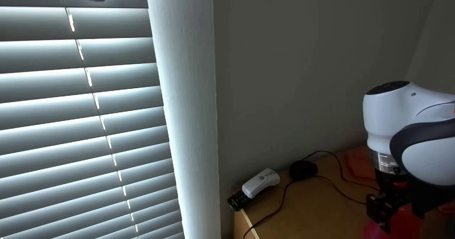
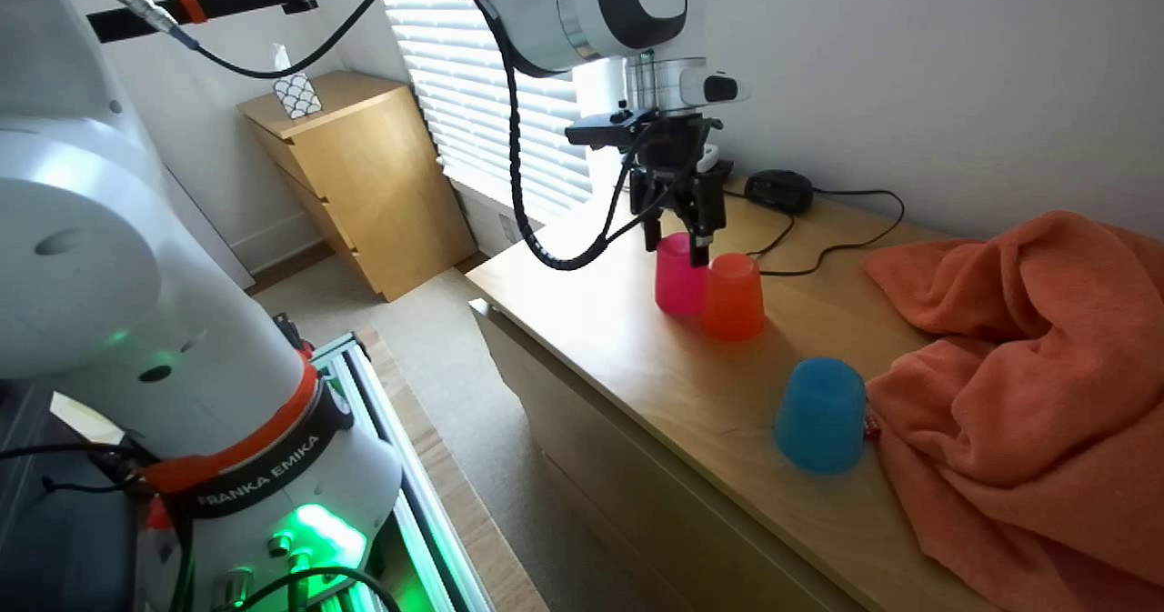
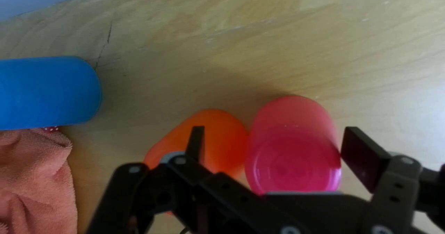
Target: Stack the cups into a pyramid
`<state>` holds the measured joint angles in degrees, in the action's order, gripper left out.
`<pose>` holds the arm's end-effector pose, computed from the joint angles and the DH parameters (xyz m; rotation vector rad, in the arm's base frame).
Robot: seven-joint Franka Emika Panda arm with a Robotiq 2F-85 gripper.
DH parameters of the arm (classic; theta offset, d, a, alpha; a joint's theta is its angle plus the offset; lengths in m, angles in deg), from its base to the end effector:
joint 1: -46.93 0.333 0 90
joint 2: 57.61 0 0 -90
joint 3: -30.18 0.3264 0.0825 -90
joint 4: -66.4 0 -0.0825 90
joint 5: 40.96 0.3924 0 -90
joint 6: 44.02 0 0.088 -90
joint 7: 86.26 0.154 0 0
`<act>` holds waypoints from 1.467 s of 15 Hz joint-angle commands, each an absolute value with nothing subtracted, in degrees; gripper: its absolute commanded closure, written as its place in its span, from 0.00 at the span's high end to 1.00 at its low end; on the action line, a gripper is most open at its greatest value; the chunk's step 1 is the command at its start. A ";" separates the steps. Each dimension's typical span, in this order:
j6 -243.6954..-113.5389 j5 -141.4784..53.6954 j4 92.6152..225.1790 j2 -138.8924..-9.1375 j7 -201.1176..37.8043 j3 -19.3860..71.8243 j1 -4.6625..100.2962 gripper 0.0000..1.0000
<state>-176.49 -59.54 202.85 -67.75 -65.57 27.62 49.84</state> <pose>0.4739 -0.0152 0.1886 2.8641 -0.1515 -0.2900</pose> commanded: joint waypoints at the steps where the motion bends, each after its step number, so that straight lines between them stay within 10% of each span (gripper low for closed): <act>1: -174.92 -60.53 203.44 -66.22 -63.61 27.09 49.98 1.00; 22: -172.99 -49.22 207.65 -53.92 -66.55 23.58 40.25 1.00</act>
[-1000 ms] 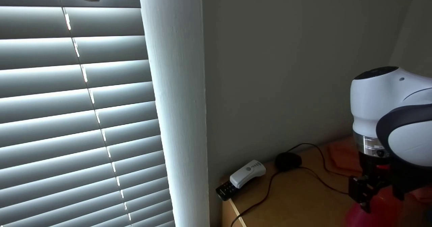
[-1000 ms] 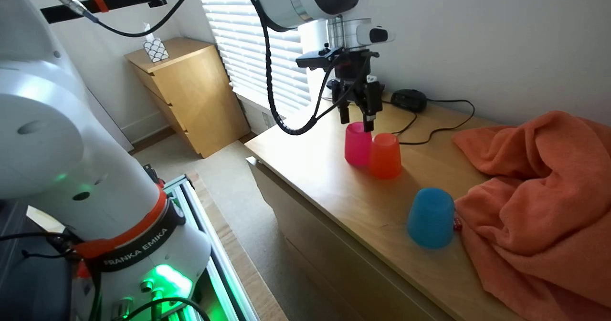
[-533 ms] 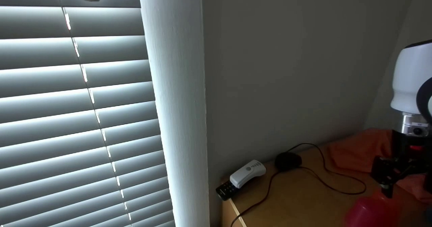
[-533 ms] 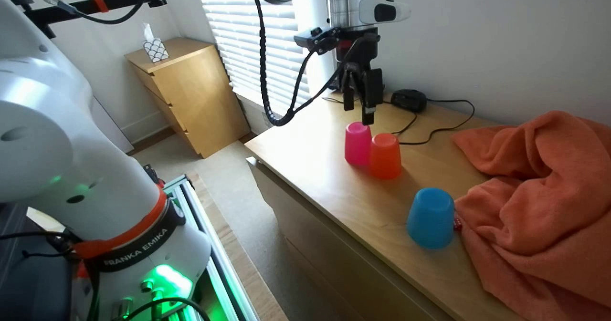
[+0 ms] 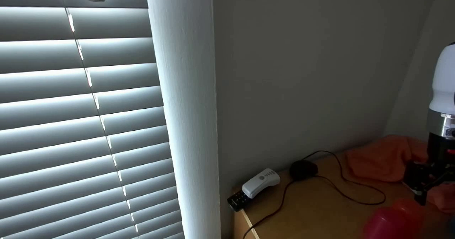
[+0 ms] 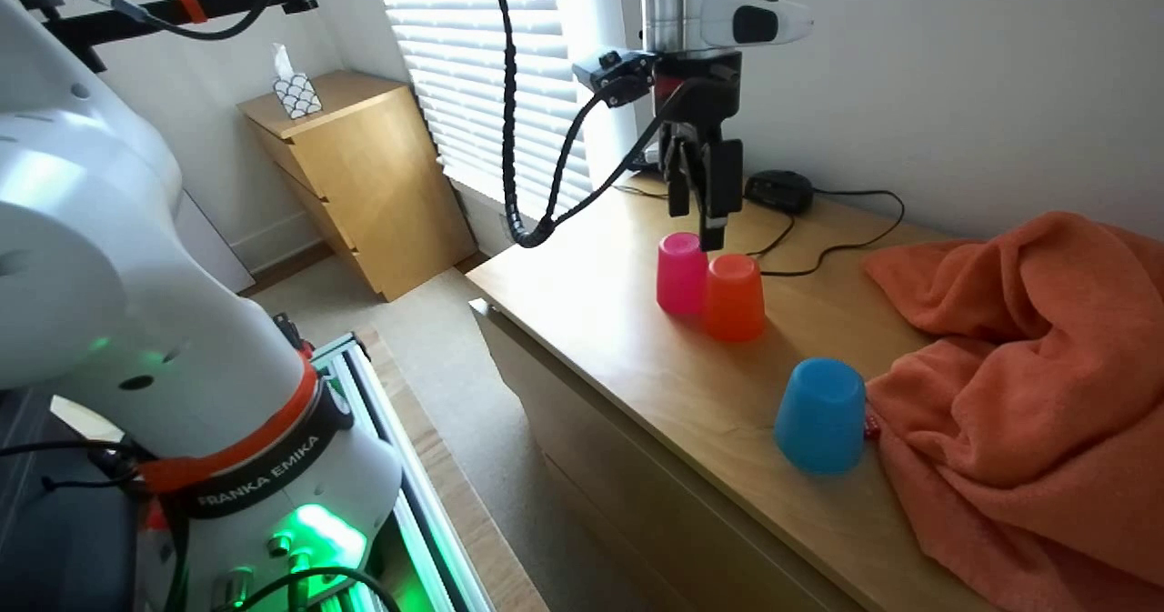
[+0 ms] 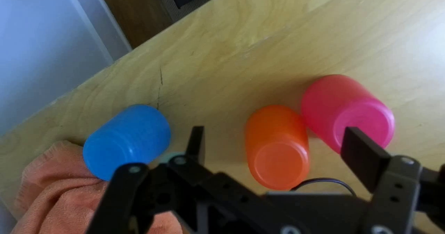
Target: Stack the cups into a pyramid
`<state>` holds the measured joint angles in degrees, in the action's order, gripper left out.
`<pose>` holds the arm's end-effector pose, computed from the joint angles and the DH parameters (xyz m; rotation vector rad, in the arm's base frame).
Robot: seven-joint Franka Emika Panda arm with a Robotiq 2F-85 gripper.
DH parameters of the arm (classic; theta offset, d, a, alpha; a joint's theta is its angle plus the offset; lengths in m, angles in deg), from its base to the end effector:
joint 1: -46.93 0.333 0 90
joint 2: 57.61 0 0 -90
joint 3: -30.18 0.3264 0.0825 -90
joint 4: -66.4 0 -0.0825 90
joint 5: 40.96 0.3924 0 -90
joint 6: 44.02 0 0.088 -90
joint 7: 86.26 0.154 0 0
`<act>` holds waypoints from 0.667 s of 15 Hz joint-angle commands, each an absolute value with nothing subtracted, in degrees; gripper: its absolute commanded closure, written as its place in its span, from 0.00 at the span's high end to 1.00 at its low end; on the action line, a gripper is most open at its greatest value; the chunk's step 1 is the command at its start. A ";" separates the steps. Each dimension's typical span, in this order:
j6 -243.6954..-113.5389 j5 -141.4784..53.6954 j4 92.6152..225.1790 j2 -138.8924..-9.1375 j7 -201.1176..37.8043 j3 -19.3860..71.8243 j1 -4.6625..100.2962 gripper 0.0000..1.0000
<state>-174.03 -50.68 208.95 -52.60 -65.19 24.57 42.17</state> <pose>0.4381 -0.0900 0.2677 2.9412 -0.6423 -0.1807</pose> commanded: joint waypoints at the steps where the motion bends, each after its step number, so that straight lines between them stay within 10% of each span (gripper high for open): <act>1: -173.14 -48.42 207.68 -53.92 -67.14 22.74 39.35 1.00; 10: -175.15 -44.11 207.35 -57.46 -68.58 16.27 32.80 1.00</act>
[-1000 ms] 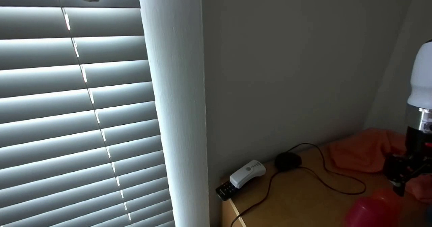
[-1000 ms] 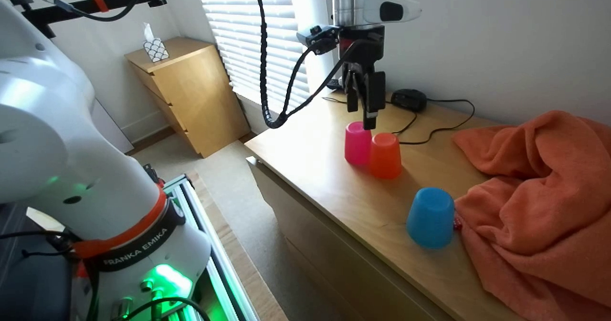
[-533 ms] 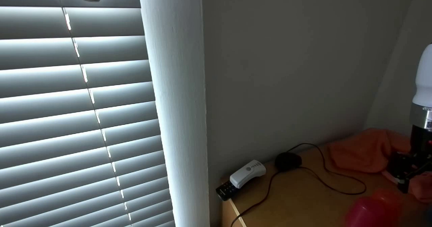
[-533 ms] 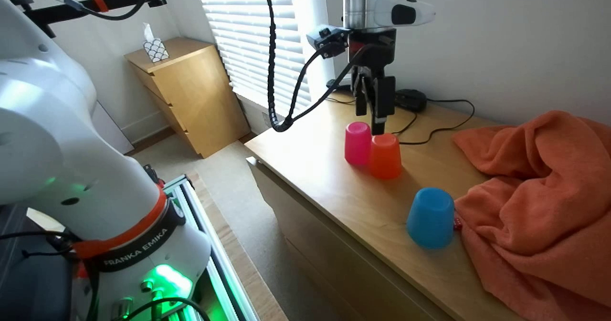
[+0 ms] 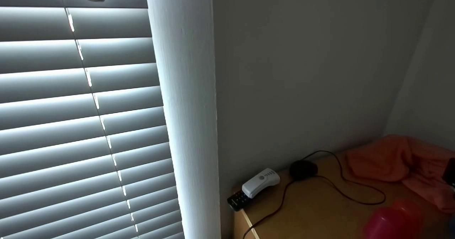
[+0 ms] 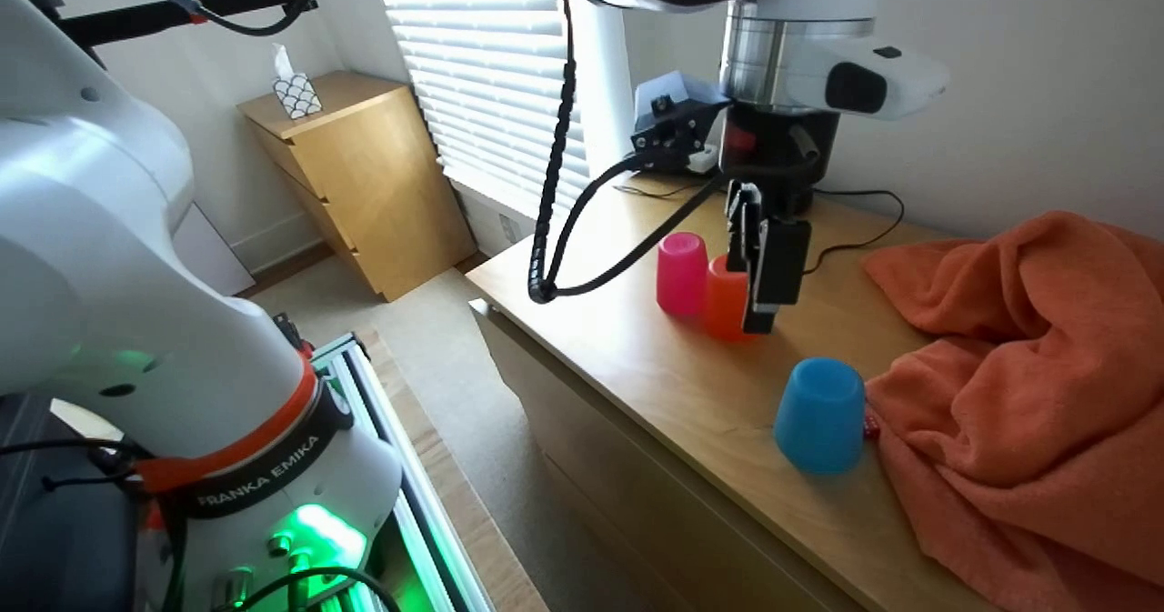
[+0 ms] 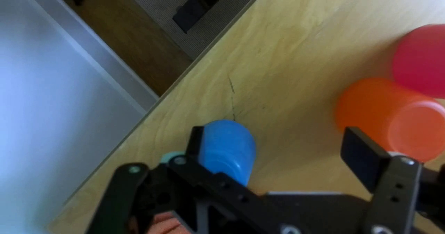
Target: Stack the cups into a pyramid
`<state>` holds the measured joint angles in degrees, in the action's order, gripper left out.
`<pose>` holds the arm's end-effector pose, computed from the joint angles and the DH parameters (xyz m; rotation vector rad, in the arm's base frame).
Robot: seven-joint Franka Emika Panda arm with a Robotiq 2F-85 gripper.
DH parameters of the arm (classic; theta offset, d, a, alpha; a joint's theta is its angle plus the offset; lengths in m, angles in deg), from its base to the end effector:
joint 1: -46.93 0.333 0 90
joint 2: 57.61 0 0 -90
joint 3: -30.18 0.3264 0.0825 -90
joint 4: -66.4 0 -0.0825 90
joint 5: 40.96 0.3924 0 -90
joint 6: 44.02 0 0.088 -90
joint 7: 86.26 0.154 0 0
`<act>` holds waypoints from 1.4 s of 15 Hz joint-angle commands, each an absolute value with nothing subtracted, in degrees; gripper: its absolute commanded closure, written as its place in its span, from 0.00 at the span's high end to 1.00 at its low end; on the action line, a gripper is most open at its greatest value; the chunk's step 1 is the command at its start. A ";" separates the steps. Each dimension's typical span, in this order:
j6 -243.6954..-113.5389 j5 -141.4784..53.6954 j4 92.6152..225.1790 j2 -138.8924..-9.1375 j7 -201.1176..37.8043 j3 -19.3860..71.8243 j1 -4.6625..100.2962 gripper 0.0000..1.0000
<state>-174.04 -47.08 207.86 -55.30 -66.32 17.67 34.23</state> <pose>0.4056 -0.1973 0.2533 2.8790 -1.0703 -0.2505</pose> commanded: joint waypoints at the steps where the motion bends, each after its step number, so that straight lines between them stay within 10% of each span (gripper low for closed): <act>1: -175.64 -42.87 207.34 -57.89 -69.60 15.92 32.52 1.00; 17: -188.79 -34.38 204.57 -68.17 -79.76 14.26 30.08 1.00; 19: -188.50 -34.37 204.18 -68.64 -79.94 14.19 29.78 0.74; 21: -188.38 -34.08 204.04 -68.87 -80.60 14.30 29.54 0.70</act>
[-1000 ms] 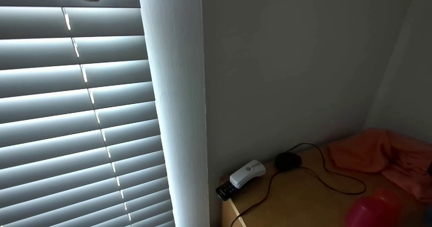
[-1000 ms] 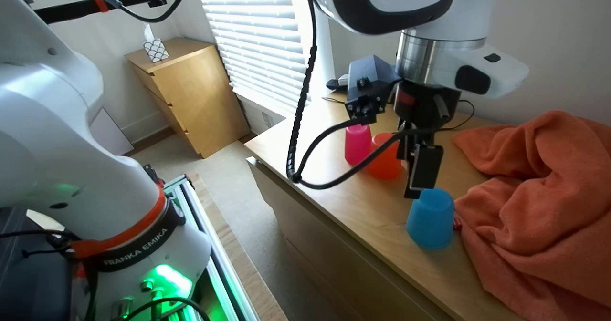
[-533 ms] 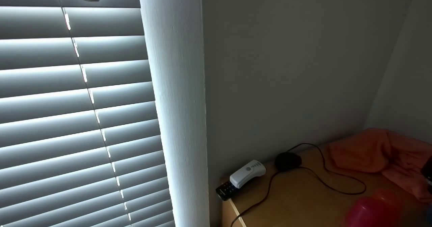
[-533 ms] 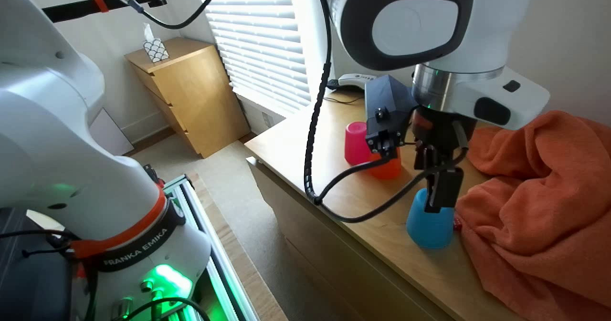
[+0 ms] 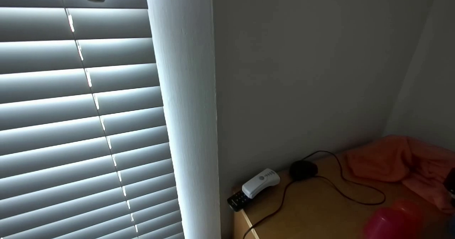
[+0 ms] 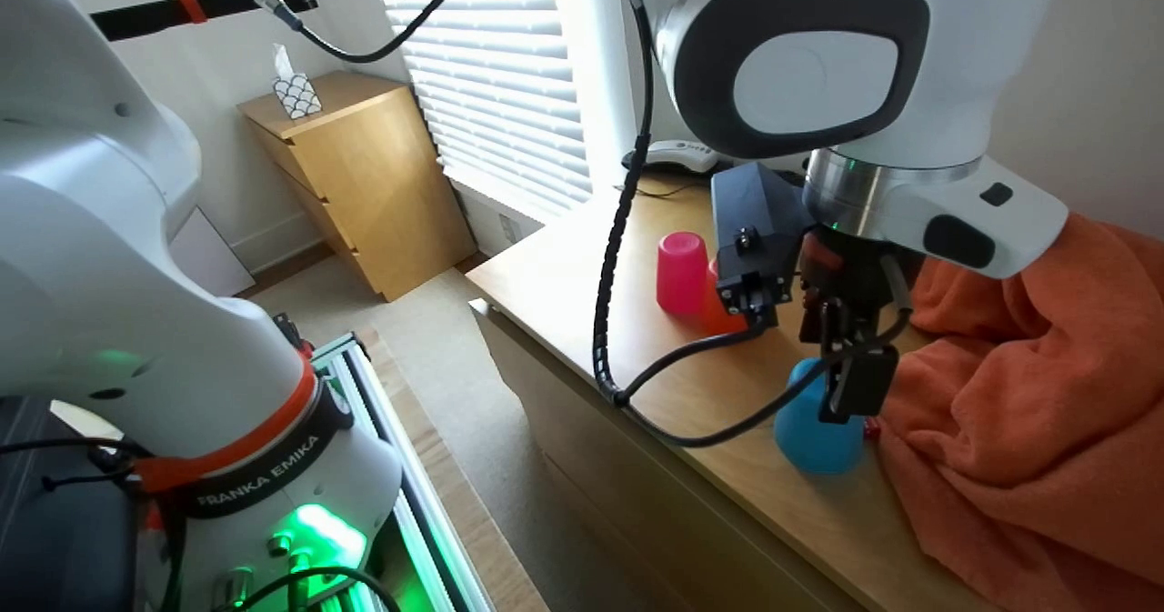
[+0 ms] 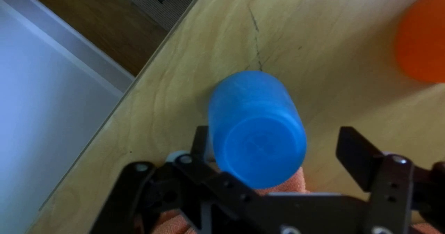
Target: Stack the cups into a pyramid
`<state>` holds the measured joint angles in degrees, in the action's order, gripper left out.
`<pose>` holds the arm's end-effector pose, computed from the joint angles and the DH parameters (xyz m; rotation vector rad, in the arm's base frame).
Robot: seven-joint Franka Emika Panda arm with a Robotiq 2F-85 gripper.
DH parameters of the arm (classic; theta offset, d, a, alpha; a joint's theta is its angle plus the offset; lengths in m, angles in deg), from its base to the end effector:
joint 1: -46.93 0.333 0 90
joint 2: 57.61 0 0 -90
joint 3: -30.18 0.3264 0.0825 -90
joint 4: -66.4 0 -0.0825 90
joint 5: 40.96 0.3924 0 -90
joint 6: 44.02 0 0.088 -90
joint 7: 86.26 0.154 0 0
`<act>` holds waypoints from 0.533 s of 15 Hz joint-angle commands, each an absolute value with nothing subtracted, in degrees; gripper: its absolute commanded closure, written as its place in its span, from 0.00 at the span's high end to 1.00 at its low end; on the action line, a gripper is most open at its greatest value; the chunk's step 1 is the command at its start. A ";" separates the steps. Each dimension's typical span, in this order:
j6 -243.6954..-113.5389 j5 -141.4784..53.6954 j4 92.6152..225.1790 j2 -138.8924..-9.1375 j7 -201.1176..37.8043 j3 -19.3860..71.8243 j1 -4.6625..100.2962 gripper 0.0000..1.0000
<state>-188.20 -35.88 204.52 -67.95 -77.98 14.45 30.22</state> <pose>0.4141 -0.2669 0.1913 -2.8898 1.1908 0.1010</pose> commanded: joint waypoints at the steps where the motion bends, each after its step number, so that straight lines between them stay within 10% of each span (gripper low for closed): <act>1: -188.37 -34.13 204.10 -68.85 -80.84 14.32 29.52 0.64; 4: -188.19 -35.42 204.88 -67.30 -81.06 14.22 29.89 0.41; 8: -187.84 -39.06 206.67 -64.02 -81.20 14.06 31.22 0.41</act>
